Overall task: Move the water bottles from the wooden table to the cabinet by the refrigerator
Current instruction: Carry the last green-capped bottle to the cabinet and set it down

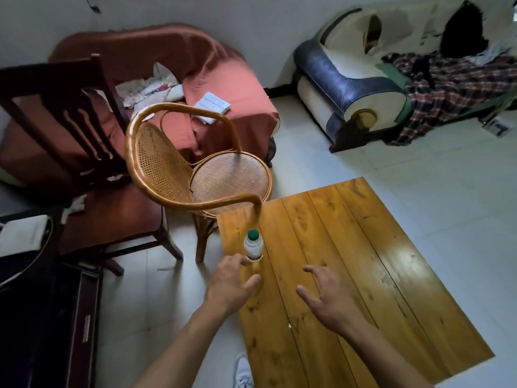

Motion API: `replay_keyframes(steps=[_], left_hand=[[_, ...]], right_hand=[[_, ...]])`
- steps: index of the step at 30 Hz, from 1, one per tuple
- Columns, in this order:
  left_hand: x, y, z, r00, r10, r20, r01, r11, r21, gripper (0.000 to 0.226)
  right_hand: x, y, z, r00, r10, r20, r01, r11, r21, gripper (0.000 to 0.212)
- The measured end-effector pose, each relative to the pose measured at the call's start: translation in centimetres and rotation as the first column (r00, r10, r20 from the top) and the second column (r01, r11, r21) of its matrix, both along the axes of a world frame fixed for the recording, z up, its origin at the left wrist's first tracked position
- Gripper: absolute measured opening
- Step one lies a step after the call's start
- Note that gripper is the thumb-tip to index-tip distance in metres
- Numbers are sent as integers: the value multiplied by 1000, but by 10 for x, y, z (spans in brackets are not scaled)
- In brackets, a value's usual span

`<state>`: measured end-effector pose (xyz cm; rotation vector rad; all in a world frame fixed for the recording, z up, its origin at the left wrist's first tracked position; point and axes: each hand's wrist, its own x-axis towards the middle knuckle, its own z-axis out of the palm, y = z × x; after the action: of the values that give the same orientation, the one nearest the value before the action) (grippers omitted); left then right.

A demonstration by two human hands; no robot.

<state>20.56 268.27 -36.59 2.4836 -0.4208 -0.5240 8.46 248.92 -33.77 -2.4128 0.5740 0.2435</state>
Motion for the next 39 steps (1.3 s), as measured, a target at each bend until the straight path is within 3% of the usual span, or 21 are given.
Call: replay_keyframes(steps=[13, 19, 24, 28, 39], left_hand=[[65, -16, -100, 996, 67, -50, -73, 990, -122, 64], [88, -34, -154, 998, 53, 45, -43, 979, -199, 79], [100, -47, -191, 994, 66, 89, -45, 974, -223, 71], [100, -48, -200, 987, 108, 115, -69, 952, -299, 65], [94, -49, -192, 986, 136, 92, -100, 944, -314, 67]], right_hand=[[62, -10, -77, 992, -73, -104, 78, 996, 44, 51], [72, -13, -128, 982, -105, -158, 120, 989, 88, 51], [70, -13, -161, 973, -126, -192, 148, 983, 106, 51], [66, -13, -168, 972, -134, -191, 159, 980, 122, 51], [52, -21, -170, 957, -214, -198, 246, 957, 154, 49]])
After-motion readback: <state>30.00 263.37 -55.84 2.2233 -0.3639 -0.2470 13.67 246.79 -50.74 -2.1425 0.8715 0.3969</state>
